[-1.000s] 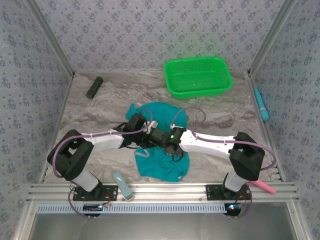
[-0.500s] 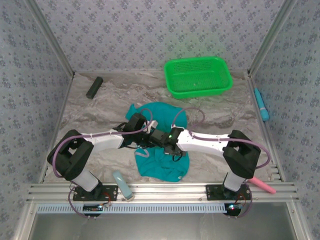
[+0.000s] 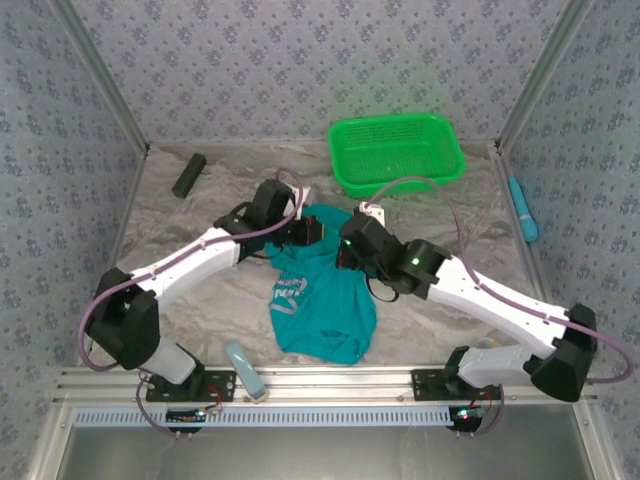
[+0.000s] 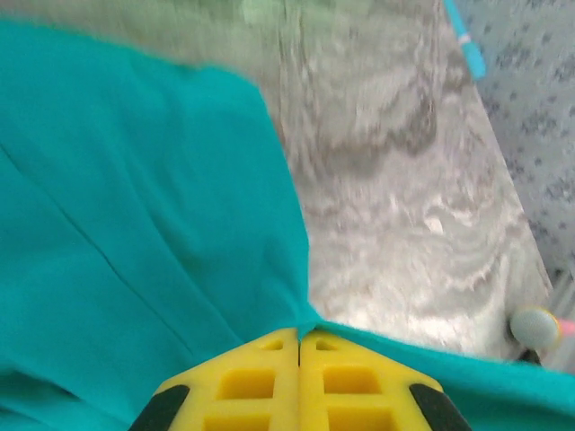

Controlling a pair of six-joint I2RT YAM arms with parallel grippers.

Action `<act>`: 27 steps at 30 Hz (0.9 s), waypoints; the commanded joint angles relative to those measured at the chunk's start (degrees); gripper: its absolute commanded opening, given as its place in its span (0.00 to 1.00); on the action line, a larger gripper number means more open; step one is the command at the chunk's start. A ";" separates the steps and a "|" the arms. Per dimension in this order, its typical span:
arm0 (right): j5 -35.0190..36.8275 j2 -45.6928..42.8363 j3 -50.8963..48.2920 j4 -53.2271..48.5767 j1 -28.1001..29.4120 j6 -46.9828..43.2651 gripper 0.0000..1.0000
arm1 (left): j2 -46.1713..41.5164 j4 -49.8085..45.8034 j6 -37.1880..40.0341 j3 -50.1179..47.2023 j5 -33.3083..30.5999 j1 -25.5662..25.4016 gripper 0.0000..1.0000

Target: Fold the inside-out t-shirt

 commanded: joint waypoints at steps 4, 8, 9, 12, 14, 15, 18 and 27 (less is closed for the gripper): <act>-13.11 -0.82 -9.40 9.91 6.10 -4.77 0.00 | -1.40 -6.10 10.06 3.15 -7.69 2.20 0.00; -22.16 5.77 -10.24 16.77 11.71 -8.27 0.00 | -1.87 -5.49 15.63 1.59 -8.25 2.94 0.01; -24.00 7.82 -9.11 16.94 12.18 -9.57 0.00 | -1.66 -5.10 16.38 1.14 -8.32 3.19 0.02; -24.96 12.07 -4.85 13.07 11.53 -10.41 0.16 | -0.31 -3.01 16.29 -1.10 -7.73 4.81 0.07; -22.25 11.41 -4.18 9.19 9.68 -10.35 0.25 | 0.47 -2.41 15.17 -2.45 -6.68 6.54 0.25; -21.05 10.36 -4.74 7.65 8.38 -10.43 0.26 | 0.37 -2.20 14.36 -3.09 -7.06 7.44 0.28; -19.69 7.47 -7.46 3.65 5.53 -13.41 0.37 | -2.11 -0.32 12.93 -5.99 -7.04 10.03 0.29; -15.85 12.78 -10.94 2.58 5.76 -20.62 0.44 | -8.14 -6.00 6.74 -10.00 -6.68 14.16 0.29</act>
